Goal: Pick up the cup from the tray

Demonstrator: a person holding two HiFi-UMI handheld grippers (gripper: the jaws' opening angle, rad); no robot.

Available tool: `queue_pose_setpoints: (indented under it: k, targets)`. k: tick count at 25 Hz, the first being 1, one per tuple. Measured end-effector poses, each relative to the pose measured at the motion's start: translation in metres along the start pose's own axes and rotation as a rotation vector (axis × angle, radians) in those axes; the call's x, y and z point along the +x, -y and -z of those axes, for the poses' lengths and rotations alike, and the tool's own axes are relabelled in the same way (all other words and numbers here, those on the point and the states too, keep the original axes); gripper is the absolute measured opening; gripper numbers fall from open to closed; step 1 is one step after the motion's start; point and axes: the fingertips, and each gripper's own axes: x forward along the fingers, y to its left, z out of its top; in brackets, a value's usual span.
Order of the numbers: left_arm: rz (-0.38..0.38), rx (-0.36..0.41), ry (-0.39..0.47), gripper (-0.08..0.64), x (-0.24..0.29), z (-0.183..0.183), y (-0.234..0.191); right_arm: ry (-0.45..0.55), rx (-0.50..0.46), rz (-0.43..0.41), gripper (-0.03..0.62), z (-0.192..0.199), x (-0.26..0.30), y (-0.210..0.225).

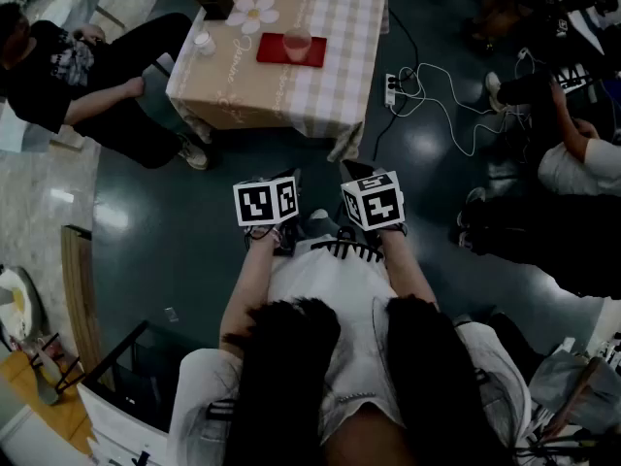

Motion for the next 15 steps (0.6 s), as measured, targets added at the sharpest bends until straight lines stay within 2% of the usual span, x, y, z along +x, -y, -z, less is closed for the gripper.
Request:
queue_pose_setpoints:
  k: [8,15]
  targets:
    - [0.006,-0.033,0.017,0.005,0.002,-0.005,0.001,0.008,0.017,-0.002,0.008,-0.004,0.000,0.006]
    - [0.002,0.020,0.132,0.005,-0.006,-0.031,0.015,0.052,-0.004,-0.021,0.008,-0.020,-0.002,0.005]
